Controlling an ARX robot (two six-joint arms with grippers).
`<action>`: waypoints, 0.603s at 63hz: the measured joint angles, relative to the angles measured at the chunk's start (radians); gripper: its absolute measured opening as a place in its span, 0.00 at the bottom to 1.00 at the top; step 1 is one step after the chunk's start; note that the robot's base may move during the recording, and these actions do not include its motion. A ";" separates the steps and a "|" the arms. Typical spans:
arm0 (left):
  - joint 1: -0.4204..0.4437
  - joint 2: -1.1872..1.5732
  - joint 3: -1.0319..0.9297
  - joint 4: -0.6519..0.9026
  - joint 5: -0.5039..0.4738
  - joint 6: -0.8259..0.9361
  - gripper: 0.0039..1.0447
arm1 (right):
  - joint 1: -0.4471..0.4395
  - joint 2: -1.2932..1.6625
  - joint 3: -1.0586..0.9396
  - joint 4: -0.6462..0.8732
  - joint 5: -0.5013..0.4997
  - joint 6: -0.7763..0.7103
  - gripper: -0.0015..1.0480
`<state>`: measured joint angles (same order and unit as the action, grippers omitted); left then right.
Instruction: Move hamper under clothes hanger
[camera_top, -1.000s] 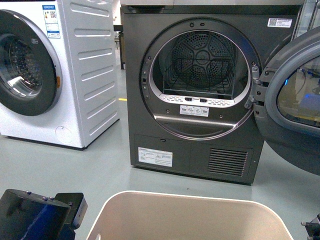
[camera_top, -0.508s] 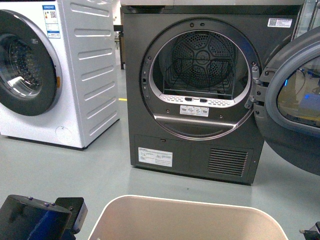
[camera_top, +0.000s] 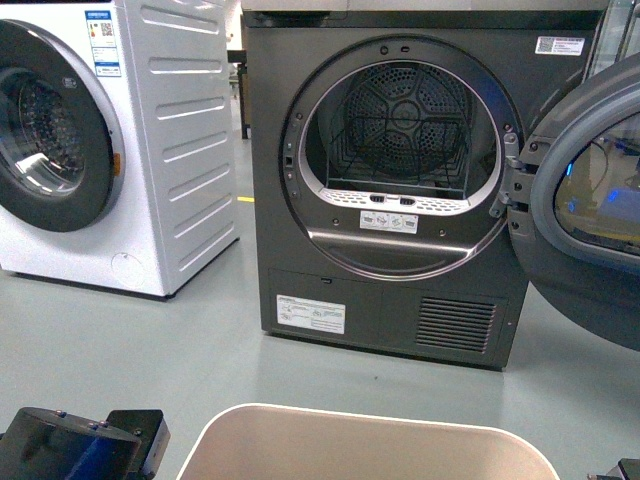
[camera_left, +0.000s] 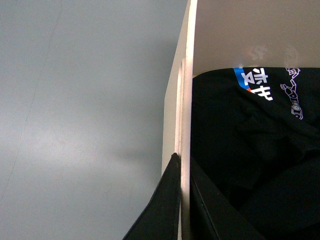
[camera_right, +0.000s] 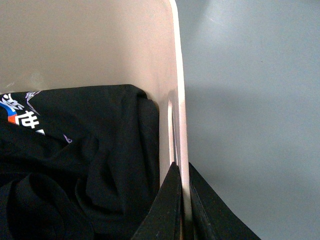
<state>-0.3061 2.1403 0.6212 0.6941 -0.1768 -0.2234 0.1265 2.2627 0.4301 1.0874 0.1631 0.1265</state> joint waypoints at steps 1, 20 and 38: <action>0.000 0.001 0.000 0.000 0.000 0.000 0.04 | 0.000 0.002 0.000 0.001 0.000 0.001 0.03; 0.004 0.026 0.006 0.013 -0.003 0.014 0.04 | 0.002 0.039 0.008 0.019 -0.001 0.013 0.03; 0.005 0.026 0.006 0.016 -0.007 0.015 0.04 | 0.003 0.040 0.007 0.031 0.000 0.017 0.03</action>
<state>-0.3012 2.1666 0.6273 0.7101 -0.1837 -0.2085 0.1299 2.3028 0.4370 1.1179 0.1635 0.1432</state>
